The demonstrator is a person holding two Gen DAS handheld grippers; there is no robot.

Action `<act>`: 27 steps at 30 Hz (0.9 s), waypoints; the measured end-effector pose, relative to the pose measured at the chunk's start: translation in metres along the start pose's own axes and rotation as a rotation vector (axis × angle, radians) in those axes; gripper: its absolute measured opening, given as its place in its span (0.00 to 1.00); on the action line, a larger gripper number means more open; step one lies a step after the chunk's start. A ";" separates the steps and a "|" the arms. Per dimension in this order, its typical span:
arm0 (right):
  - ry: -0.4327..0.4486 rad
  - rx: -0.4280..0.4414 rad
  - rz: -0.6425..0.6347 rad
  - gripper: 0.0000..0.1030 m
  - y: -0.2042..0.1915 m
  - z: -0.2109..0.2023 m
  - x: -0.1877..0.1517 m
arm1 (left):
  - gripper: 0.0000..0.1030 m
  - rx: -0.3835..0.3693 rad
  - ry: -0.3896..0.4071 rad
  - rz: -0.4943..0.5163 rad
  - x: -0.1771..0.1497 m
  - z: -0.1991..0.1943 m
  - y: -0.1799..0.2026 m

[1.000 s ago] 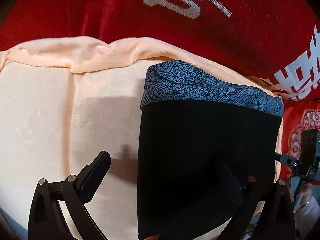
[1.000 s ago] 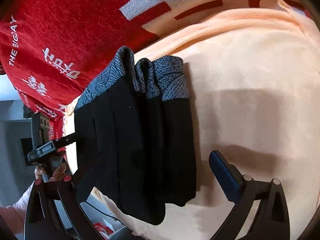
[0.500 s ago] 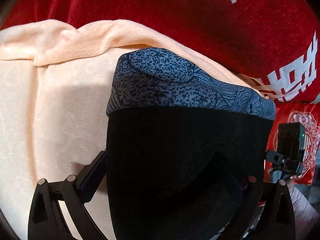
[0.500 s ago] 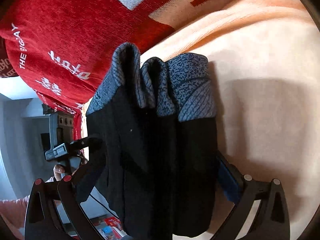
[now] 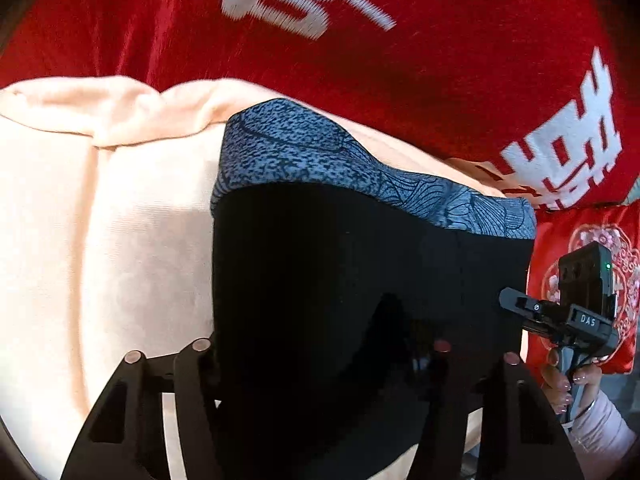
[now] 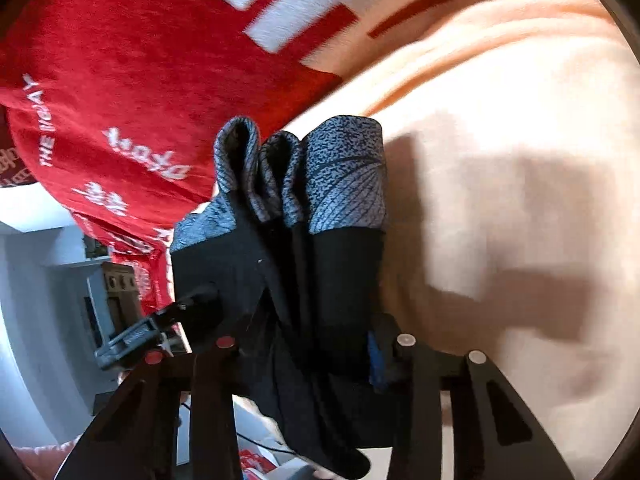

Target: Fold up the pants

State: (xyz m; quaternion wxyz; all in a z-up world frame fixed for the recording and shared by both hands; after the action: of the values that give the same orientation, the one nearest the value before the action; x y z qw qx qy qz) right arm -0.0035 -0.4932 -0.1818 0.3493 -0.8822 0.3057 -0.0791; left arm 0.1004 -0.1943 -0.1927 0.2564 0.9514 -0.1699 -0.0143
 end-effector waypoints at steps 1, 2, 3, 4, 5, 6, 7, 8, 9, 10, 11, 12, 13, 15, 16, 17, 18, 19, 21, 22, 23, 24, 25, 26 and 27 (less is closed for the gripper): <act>0.001 -0.001 -0.006 0.41 -0.004 -0.002 -0.003 | 0.58 -0.004 0.004 0.007 -0.003 -0.005 0.003; 0.001 0.002 -0.010 0.40 -0.009 -0.005 -0.008 | 0.57 -0.004 0.005 0.020 -0.006 -0.012 0.006; 0.002 0.005 -0.014 0.40 -0.013 -0.007 -0.013 | 0.57 0.001 0.005 0.038 -0.010 -0.018 0.009; 0.005 0.009 -0.017 0.40 -0.017 -0.010 -0.019 | 0.57 0.004 0.004 0.051 -0.013 -0.023 0.009; 0.010 0.015 -0.018 0.40 -0.020 -0.013 -0.026 | 0.57 0.006 0.005 0.060 -0.018 -0.029 0.010; 0.014 0.024 -0.013 0.40 -0.024 -0.015 -0.035 | 0.57 0.005 0.006 0.064 -0.024 -0.036 0.010; 0.015 0.030 -0.007 0.40 -0.025 -0.017 -0.042 | 0.57 0.003 0.006 0.065 -0.029 -0.042 0.009; 0.014 0.035 0.000 0.40 -0.028 -0.017 -0.050 | 0.57 0.002 0.006 0.072 -0.036 -0.050 0.009; 0.013 0.041 0.010 0.40 -0.031 -0.017 -0.061 | 0.57 0.005 0.007 0.081 -0.042 -0.055 0.008; 0.012 0.042 0.013 0.40 -0.033 -0.017 -0.069 | 0.57 0.009 0.008 0.091 -0.049 -0.062 0.006; 0.010 0.040 0.012 0.40 -0.035 -0.017 -0.078 | 0.57 0.016 0.007 0.097 -0.056 -0.066 0.006; 0.008 0.036 0.011 0.40 -0.039 -0.015 -0.086 | 0.57 0.021 0.004 0.098 -0.062 -0.070 0.004; 0.006 0.034 0.015 0.40 -0.041 -0.013 -0.096 | 0.57 0.026 -0.001 0.094 -0.070 -0.075 0.000; -0.003 0.034 0.021 0.40 -0.041 -0.009 -0.110 | 0.57 0.037 -0.006 0.090 -0.083 -0.080 -0.008; -0.005 0.031 0.019 0.40 -0.042 -0.004 -0.116 | 0.57 0.040 -0.005 0.090 -0.087 -0.081 -0.012; -0.008 0.028 0.020 0.40 -0.043 0.002 -0.121 | 0.57 0.042 -0.005 0.085 -0.093 -0.082 -0.017; -0.011 0.022 0.021 0.40 -0.043 0.008 -0.126 | 0.57 0.041 -0.006 0.077 -0.100 -0.088 -0.030; -0.014 0.014 0.017 0.40 -0.039 0.009 -0.128 | 0.57 0.040 -0.009 0.062 -0.104 -0.087 -0.038; -0.026 -0.014 0.010 0.41 -0.041 0.026 -0.133 | 0.58 0.052 -0.014 0.044 -0.110 -0.079 -0.054; -0.041 -0.031 0.018 0.43 -0.038 0.036 -0.135 | 0.59 0.067 -0.018 0.038 -0.114 -0.075 -0.061; -0.048 -0.057 0.022 0.47 -0.031 0.043 -0.137 | 0.67 0.101 -0.021 0.031 -0.117 -0.069 -0.071; -0.045 -0.104 0.018 0.53 -0.025 0.050 -0.137 | 0.78 0.137 -0.012 0.026 -0.120 -0.065 -0.080; -0.037 -0.118 0.017 0.56 -0.020 0.052 -0.138 | 0.84 0.158 0.002 0.026 -0.122 -0.064 -0.086; -0.029 -0.117 0.035 0.58 -0.015 0.052 -0.138 | 0.93 0.173 0.026 0.021 -0.123 -0.065 -0.092; -0.026 -0.111 0.062 0.60 -0.011 0.052 -0.139 | 0.96 0.179 0.032 0.013 -0.123 -0.066 -0.095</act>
State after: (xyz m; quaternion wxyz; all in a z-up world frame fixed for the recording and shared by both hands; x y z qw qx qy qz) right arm -0.0905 -0.3745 -0.2029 0.3059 -0.8913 0.3323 -0.0394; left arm 0.0220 -0.0444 -0.1898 0.1729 0.9696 -0.1724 0.0179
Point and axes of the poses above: each gripper's, at about its wrist camera, not at the fingertips, and z roughly the way its jaws point, y to its right, x to its top, the point moved 5 cm from there along z, roughly the way its jaws point, and after that the axes turned 3 degrees about -x, right-handed, at the moved point
